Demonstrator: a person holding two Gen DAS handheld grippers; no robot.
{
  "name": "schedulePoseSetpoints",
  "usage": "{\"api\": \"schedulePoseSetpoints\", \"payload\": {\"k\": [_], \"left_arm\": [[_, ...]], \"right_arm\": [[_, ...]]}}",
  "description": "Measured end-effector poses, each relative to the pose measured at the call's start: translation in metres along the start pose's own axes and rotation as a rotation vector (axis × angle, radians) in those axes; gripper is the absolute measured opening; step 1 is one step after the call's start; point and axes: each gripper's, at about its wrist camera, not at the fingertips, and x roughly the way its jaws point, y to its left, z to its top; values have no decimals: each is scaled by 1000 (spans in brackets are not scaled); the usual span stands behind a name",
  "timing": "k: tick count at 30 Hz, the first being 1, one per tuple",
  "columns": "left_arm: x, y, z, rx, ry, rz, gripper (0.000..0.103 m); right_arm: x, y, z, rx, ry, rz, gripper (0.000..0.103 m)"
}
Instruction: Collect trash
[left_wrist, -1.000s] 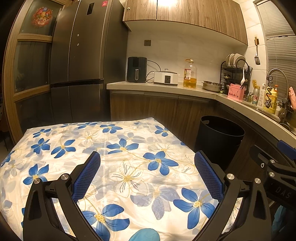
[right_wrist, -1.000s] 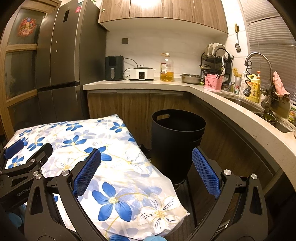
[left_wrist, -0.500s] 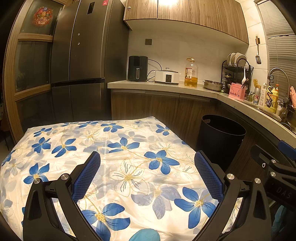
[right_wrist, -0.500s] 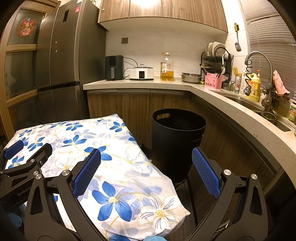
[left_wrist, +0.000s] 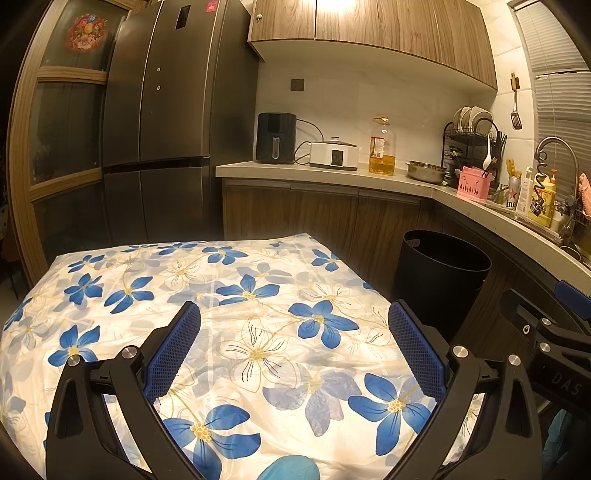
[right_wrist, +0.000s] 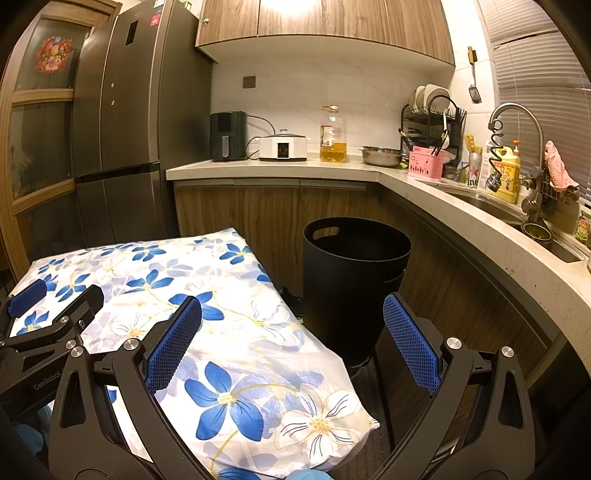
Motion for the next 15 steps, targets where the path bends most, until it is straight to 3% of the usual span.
{"api": "schedulePoseSetpoints", "payload": {"k": [15], "left_arm": [[0, -1, 0, 4, -4, -1, 97]], "right_arm": [[0, 0, 0, 2, 0, -1, 97]]}}
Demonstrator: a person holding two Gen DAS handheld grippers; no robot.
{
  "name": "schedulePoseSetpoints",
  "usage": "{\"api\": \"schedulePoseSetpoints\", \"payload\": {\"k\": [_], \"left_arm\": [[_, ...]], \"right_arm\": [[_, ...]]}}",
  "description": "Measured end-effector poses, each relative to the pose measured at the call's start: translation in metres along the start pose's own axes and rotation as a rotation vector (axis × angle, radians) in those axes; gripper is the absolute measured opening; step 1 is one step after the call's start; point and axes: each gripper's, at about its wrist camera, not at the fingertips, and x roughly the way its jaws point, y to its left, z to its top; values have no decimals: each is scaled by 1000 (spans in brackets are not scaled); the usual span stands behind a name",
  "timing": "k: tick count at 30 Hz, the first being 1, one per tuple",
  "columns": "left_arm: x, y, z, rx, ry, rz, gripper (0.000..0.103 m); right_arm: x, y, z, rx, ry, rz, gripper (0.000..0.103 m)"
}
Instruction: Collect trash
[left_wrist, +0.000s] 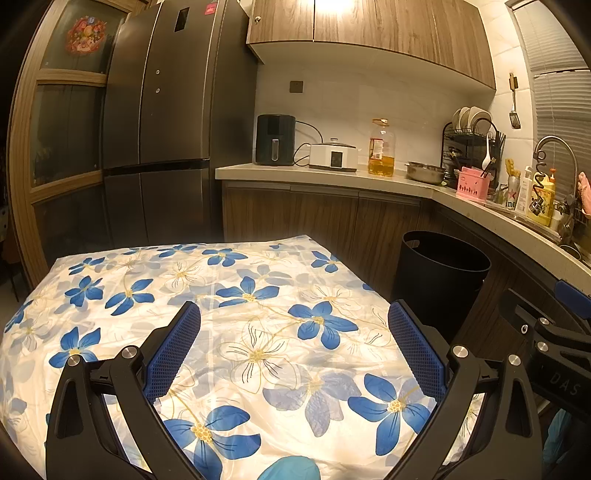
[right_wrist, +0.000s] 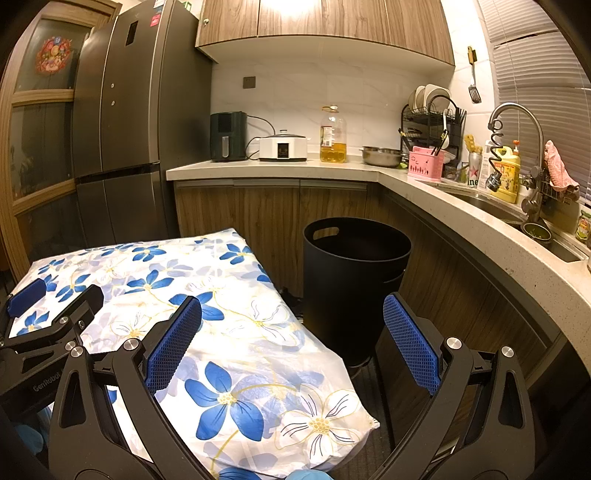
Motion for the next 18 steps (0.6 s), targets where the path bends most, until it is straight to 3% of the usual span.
{"api": "schedulePoseSetpoints", "payload": {"k": [5, 11, 18], "left_arm": [[-3, -1, 3, 10, -7, 0, 97], [-1, -2, 3, 11, 2, 4, 79], [-2, -5, 0, 22, 1, 11, 79]], "right_arm": [[0, 0, 0, -1, -2, 0, 97], [-2, 0, 0, 3, -4, -3, 97], [-3, 0, 0, 4, -5, -5, 97]]}}
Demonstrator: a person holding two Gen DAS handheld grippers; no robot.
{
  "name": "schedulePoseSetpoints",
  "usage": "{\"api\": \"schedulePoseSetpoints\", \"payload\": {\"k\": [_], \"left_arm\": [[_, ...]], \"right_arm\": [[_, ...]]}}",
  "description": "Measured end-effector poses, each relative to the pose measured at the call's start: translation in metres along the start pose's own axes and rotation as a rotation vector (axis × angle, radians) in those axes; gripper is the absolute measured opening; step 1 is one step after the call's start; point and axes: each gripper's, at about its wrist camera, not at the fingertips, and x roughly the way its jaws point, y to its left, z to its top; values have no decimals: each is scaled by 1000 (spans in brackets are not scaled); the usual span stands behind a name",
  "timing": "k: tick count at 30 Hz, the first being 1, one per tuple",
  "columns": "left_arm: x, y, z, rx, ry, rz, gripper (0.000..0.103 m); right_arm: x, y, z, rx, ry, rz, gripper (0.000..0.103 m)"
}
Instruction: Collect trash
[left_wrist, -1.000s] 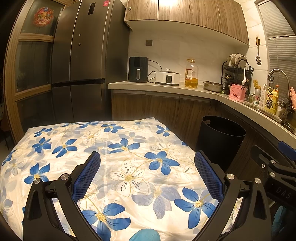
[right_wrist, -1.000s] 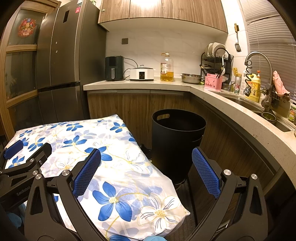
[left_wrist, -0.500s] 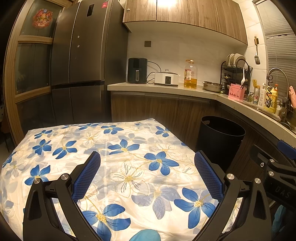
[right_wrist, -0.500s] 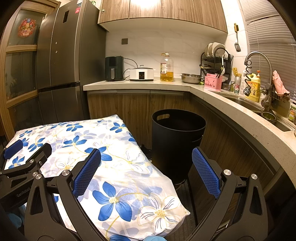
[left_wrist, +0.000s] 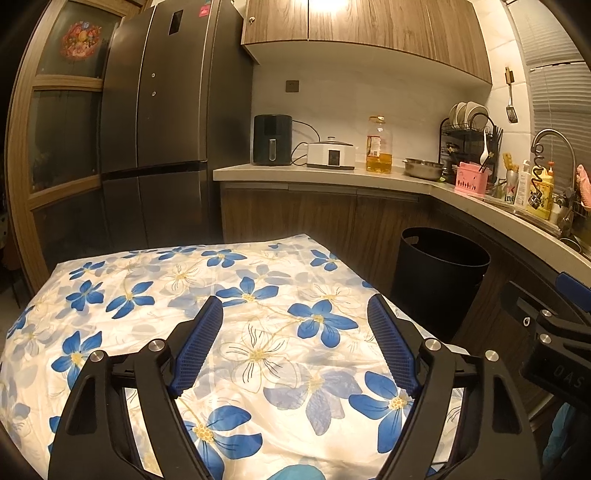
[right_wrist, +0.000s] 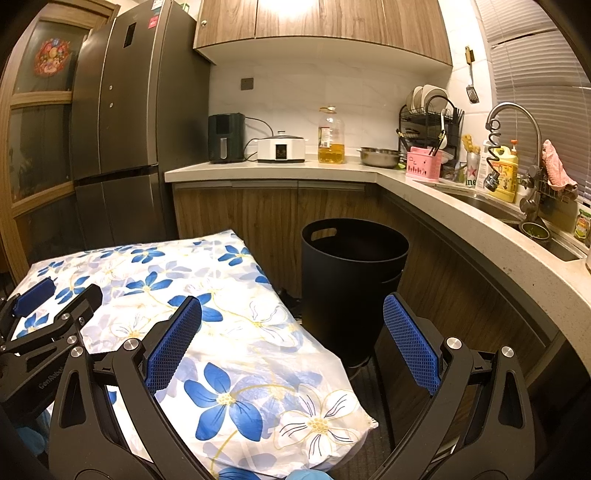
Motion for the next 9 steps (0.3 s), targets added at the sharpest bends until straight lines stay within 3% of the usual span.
{"api": "schedulePoseSetpoints", "payload": {"k": [3, 9], "left_arm": [[0, -1, -1, -1, 3, 12, 87], [-3, -1, -1, -9, -7, 10, 88]], "right_arm": [[0, 0, 0, 1, 0, -1, 97], [-1, 0, 0, 3, -2, 0, 97]]}}
